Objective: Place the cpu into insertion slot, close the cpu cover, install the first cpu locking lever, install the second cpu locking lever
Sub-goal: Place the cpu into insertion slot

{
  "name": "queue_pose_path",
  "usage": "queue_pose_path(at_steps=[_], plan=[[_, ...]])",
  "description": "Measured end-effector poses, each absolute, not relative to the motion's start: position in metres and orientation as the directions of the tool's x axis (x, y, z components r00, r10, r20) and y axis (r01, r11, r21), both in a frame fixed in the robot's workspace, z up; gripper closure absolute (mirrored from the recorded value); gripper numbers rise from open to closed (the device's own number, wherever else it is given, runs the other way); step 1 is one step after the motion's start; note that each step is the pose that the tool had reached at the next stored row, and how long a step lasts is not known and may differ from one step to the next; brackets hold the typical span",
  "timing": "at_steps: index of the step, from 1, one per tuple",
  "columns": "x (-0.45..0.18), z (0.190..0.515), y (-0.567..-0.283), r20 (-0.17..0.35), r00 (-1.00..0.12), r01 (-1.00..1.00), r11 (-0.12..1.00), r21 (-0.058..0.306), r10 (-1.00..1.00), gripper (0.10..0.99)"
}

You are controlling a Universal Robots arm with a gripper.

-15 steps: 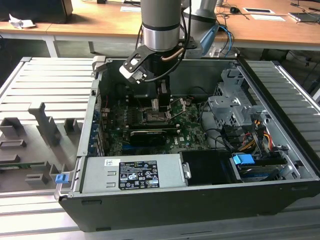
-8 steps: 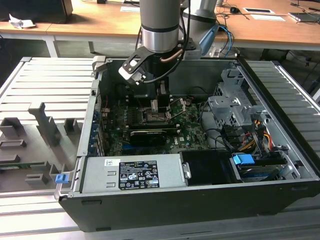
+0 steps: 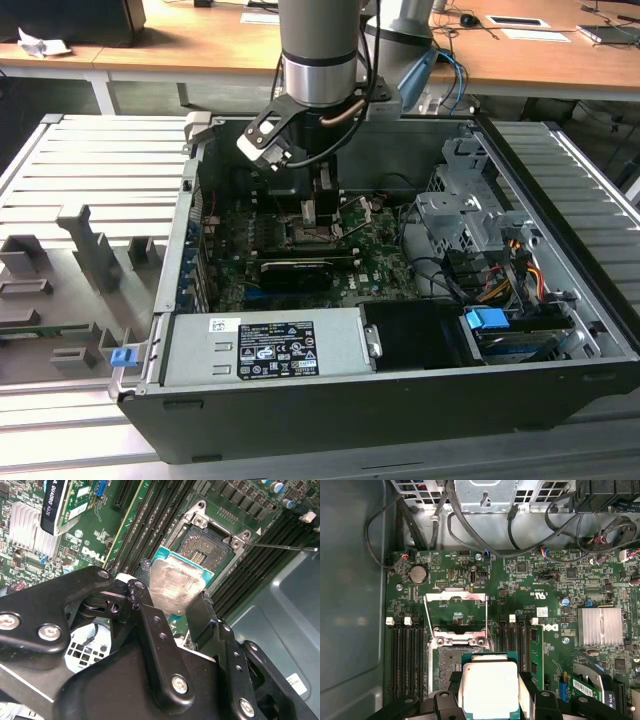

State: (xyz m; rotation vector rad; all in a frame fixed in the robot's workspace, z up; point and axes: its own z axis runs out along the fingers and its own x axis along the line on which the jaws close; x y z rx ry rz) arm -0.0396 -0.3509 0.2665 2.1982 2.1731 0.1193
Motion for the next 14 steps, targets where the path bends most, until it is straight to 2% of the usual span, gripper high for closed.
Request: queue_pose_path(at_steps=[14], plan=[[-0.0412,0.2634,-0.3509,0.021,0.011,0.996,-0.012,0.088,1.0,0.557]])
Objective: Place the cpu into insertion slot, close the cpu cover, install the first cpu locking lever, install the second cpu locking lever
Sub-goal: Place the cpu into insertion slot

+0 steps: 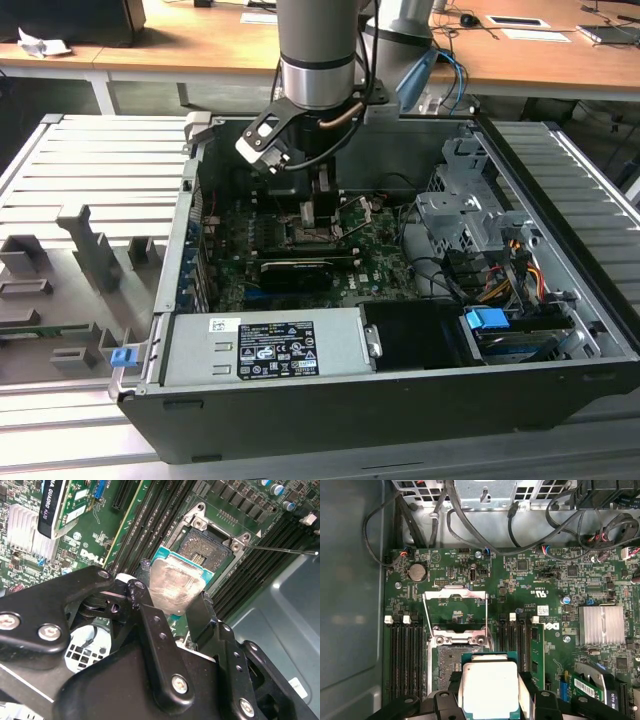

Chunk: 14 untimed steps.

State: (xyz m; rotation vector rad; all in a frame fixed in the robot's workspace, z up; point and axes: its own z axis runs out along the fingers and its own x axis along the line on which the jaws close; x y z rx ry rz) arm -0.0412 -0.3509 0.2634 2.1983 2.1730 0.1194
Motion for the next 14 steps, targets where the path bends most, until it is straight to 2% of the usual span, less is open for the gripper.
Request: queue_pose_path(at_steps=[14], plan=[[-0.0416,0.2607,-0.3509,0.021,0.011,0.996,-0.013,0.088,1.0,0.557]])
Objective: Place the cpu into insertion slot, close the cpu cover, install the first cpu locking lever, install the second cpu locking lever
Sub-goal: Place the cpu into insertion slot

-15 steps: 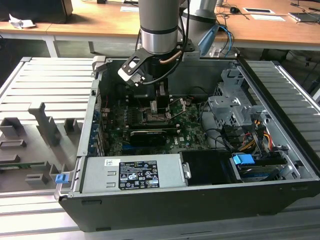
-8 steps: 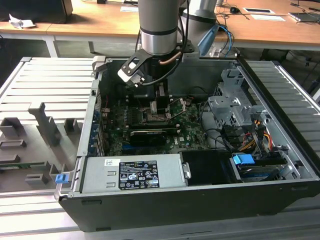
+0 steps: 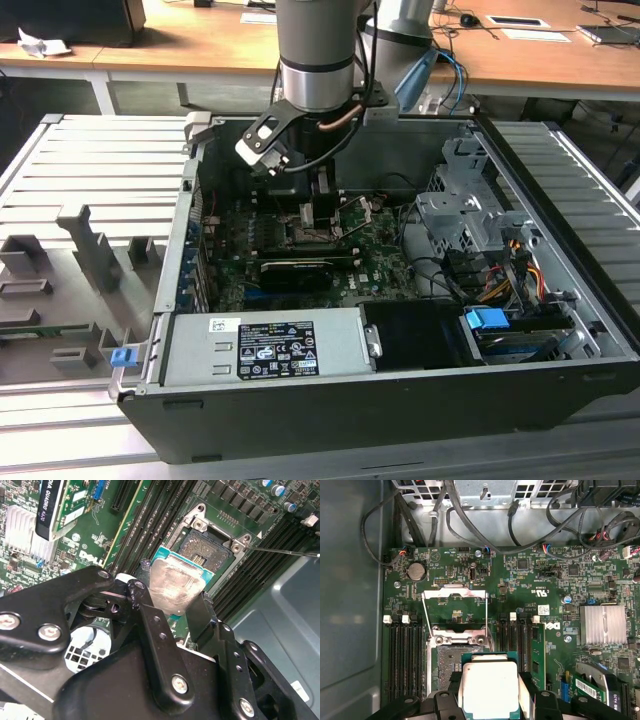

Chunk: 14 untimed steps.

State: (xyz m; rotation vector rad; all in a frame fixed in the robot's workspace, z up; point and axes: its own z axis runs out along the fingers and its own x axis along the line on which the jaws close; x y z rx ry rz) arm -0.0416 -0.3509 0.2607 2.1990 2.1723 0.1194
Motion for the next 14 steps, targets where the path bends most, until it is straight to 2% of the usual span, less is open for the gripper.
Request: queue_pose_path(at_steps=[14], plan=[[-0.0418,0.2587,-0.3509,0.021,0.012,0.996,-0.013,0.088,1.0,0.557]])
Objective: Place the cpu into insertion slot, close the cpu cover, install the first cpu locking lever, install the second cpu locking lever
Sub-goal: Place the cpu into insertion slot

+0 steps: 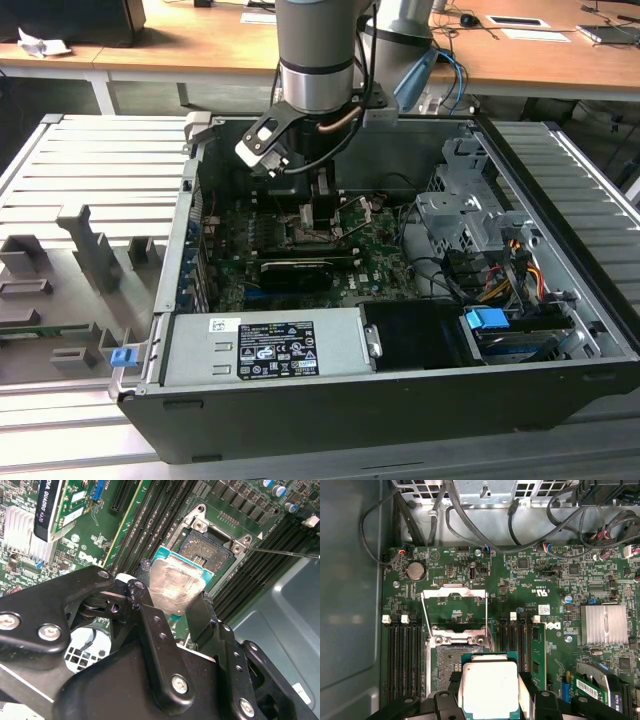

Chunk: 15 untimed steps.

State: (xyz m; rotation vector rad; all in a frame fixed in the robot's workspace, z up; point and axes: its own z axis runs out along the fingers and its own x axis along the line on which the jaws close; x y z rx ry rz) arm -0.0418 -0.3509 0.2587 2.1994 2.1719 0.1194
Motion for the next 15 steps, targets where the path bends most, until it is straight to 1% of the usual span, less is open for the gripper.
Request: queue_pose_path(at_steps=[6,9,15], plan=[[-0.0419,0.2582,-0.3509,0.021,0.014,0.996,-0.016,0.089,1.0,0.557],[-0.0425,0.2578,-0.3507,0.021,0.036,0.995,-0.038,0.088,0.999,0.557],[-0.0443,0.2574,-0.3451,0.021,0.041,0.995,-0.042,0.088,0.999,0.557]])
